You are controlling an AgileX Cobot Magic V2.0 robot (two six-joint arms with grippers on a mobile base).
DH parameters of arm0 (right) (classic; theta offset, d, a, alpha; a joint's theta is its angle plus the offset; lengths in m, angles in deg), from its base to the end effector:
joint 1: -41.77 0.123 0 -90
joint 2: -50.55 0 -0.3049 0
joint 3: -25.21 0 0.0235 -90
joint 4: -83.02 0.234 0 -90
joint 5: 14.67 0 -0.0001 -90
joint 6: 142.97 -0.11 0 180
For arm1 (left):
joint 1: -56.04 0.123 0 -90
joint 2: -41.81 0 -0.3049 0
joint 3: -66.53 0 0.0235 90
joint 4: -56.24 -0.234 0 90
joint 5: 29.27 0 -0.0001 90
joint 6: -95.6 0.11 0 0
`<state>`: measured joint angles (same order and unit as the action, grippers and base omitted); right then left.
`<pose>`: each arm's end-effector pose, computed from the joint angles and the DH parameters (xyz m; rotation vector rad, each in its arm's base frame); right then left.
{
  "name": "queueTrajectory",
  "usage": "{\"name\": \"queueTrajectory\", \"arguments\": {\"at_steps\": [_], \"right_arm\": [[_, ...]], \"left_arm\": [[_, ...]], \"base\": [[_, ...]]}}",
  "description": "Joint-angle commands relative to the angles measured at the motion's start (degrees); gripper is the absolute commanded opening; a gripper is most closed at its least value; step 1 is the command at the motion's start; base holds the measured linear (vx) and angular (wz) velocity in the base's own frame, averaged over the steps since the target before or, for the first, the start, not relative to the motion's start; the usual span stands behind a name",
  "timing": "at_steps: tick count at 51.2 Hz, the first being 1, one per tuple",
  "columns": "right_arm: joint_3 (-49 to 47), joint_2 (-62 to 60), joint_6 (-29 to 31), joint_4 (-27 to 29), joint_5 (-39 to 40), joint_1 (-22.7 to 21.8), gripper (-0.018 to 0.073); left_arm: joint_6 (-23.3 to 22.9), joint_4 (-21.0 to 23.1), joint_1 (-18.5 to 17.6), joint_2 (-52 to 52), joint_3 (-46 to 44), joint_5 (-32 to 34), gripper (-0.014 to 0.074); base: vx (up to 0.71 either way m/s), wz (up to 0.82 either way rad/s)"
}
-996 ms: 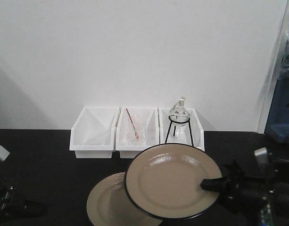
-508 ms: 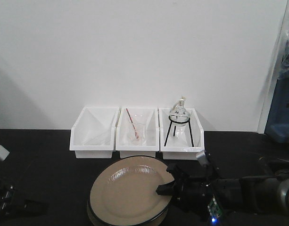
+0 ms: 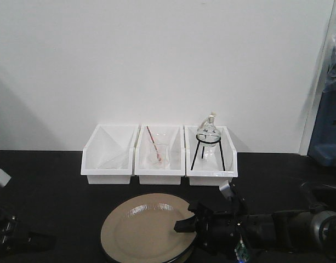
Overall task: Arrange circular plates on left workspace
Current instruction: 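Lower the held plate onto the first plate and open the right gripper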
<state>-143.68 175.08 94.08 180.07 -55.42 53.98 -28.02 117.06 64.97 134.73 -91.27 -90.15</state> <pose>0.3932 0.1581 0.1700 0.2165 2.3833 1.2785 0.2757 -0.0417 0.2843 0.3655 2.3785 -0.9792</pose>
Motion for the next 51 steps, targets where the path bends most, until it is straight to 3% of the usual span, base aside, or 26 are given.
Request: {"name": "queueTrajectory", "arguments": {"at_steps": [1, 8, 12, 27, 37, 42, 46, 51], "right_arm": [[-1.75, -3.48, 6.69, 4.88, -3.69, -0.24, 0.0472], [-1.92, -4.59, 16.39, 4.78, -3.07, -0.24, 0.0512], [-1.92, -5.81, 24.77, 4.83, -2.28, -0.24, 0.0511], [-1.92, -9.81, 44.86, 4.90, 11.94, -0.24, 0.0509], [-1.92, -9.87, 47.62, 4.22, 16.83, -0.24, 0.0509], [-1.92, -10.65, 47.75, 1.23, 22.21, -0.24, 0.0463], [-1.68, -12.93, 45.91, -1.01, 29.09, -0.24, 0.0353], [0.35, -17.68, 43.07, -1.16, 36.54, -0.24, 0.0153]], "left_arm": [[0.04, 3.83, -0.25, -2.15, -1.07, -0.71, -0.0004], [0.04, 3.77, -0.25, -2.15, -1.07, -0.72, -0.0004], [0.04, 3.72, -0.25, -2.15, -1.07, -0.72, -0.0004], [-0.08, 1.85, -0.25, -2.15, -1.07, -0.77, -0.0004], [-0.20, 1.69, -0.25, -2.15, -1.07, -0.82, -0.0004], [-0.19, 1.69, -0.25, -2.15, -1.07, -0.22, -0.0004], [0.93, 1.26, -0.25, -2.17, -1.07, 1.53, -0.0001], [2.03, -0.19, -0.25, -3.74, -0.59, 5.88, -0.0001]], "base": [[0.00, 0.00], [0.00, 0.00], [0.00, 0.00], [0.00, 0.00], [0.00, 0.00], [0.00, 0.00], [0.00, 0.00], [0.00, 0.00]]}}
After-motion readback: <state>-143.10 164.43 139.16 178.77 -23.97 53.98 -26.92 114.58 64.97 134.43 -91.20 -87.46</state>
